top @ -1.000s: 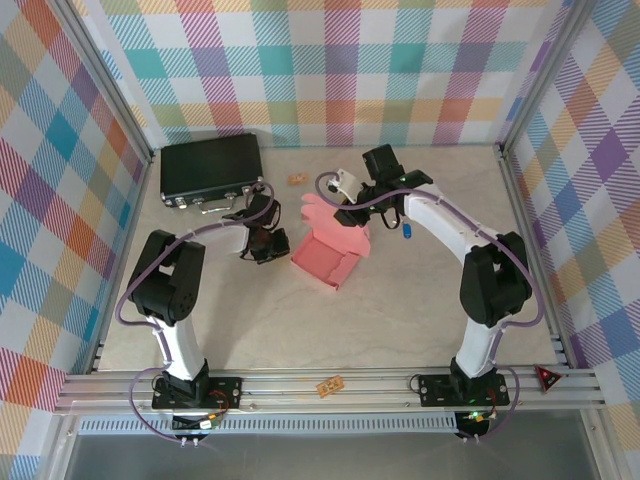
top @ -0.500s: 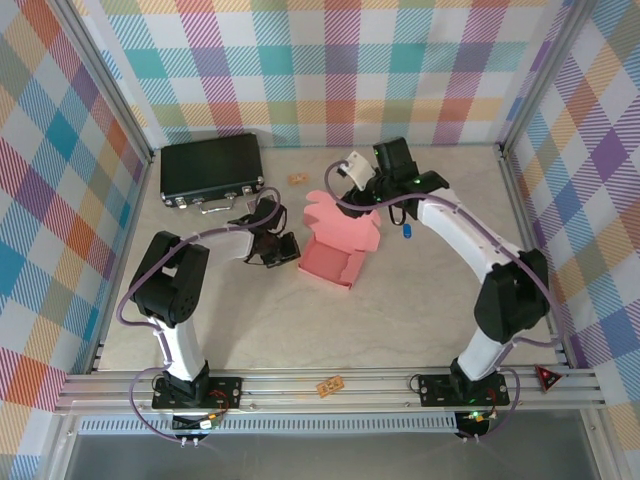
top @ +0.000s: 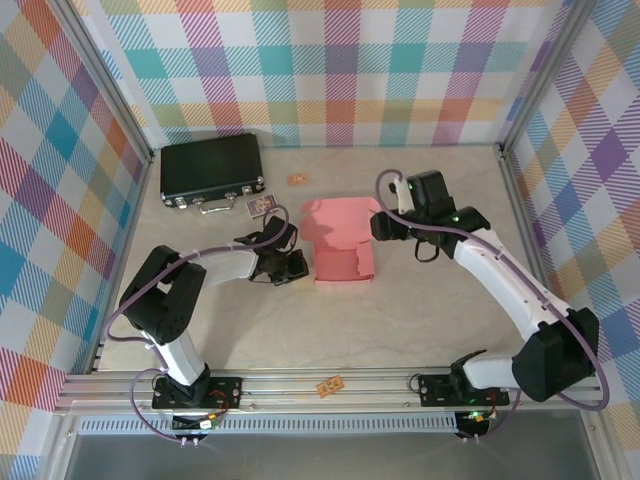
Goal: Fold the paper box
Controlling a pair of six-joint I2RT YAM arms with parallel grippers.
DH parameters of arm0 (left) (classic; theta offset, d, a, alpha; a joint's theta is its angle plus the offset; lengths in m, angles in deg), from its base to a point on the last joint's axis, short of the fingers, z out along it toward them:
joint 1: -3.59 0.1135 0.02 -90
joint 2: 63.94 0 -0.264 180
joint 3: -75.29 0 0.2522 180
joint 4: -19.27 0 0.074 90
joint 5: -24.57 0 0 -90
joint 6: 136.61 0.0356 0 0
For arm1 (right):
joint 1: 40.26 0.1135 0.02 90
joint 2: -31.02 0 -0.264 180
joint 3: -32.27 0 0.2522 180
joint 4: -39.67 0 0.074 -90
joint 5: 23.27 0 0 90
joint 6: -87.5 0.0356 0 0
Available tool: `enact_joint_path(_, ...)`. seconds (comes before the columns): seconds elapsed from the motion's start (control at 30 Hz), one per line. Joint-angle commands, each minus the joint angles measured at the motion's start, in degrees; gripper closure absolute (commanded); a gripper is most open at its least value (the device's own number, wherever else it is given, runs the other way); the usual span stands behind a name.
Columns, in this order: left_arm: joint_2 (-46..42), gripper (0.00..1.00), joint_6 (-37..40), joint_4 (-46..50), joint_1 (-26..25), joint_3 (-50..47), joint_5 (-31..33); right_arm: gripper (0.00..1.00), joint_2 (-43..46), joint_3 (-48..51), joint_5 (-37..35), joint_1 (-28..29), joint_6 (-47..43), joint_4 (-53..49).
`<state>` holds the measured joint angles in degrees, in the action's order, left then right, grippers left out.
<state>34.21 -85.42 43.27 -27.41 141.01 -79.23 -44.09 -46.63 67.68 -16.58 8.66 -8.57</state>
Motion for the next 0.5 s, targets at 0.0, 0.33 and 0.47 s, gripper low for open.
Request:
enact_joint_path(0.0, -3.7, 0.87, -2.2, -2.4, -0.3, -1.8, 3.3, 0.3, 1.1, 4.7, 6.6, -1.6, 9.9, 0.1)
enact_joint_path(0.33, -3.8, 0.86, -2.6, -5.6, 0.6, -1.4, 4.8, 0.43, -6.9, 13.7, 16.1, -2.4, 20.7, 16.1)
enact_joint_path(0.47, -2.4, 0.86, -3.8, -8.0, 1.4, -1.5, 3.7, 0.49, -9.3, 15.3, 14.2, -2.4, 22.8, 21.8)
